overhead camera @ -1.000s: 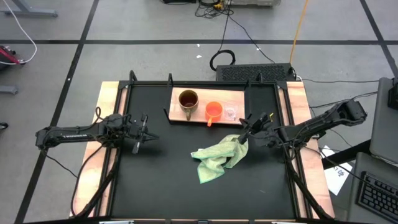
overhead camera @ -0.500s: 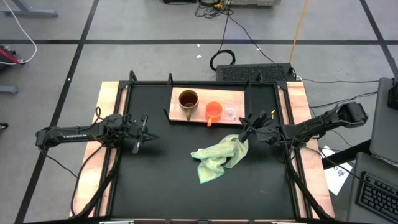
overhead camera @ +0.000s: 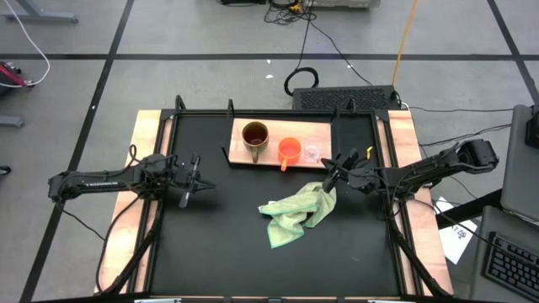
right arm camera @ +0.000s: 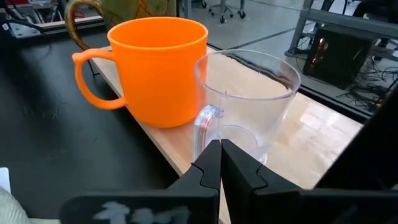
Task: Stack small to large cups/mugs on shelf
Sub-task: Put the transparent mug on the shelf, then return to Home Position
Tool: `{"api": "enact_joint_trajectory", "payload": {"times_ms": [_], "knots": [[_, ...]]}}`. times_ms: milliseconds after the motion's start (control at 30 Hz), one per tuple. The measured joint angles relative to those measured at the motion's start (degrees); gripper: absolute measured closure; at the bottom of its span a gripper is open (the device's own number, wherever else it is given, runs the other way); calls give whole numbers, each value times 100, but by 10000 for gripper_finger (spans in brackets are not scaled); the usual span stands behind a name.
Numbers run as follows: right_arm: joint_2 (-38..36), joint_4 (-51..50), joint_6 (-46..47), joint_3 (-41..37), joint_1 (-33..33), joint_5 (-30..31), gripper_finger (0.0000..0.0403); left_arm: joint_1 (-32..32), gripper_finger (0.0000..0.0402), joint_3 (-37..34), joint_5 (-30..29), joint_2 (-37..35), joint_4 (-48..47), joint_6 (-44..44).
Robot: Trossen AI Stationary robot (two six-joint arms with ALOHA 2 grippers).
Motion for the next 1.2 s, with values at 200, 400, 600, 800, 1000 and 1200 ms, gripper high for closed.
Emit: {"api": "enact_joint_trajectory", "payload": {"times_ms": [200, 400, 600, 800, 1000, 1200], "knots": [[288, 401, -43, 0, -43, -267, 403, 0, 380, 0, 1, 0, 1, -1], [894, 999, -139, 0, -164, -416, 403, 0, 380, 0, 0, 0, 1, -14], [932, 1109, -214, 0, -168, -255, 403, 0, 380, 0, 1, 0, -23, -60], [927, 1283, -310, 0, -170, -424, 403, 0, 380, 0, -1, 0, -100, -38], [929, 1332, -339, 0, -166, -553, 403, 0, 380, 0, 1, 0, -94, -39], [844, 1293, -621, 0, -64, -106, 403, 0, 380, 0, 1, 0, -96, -110]]}}
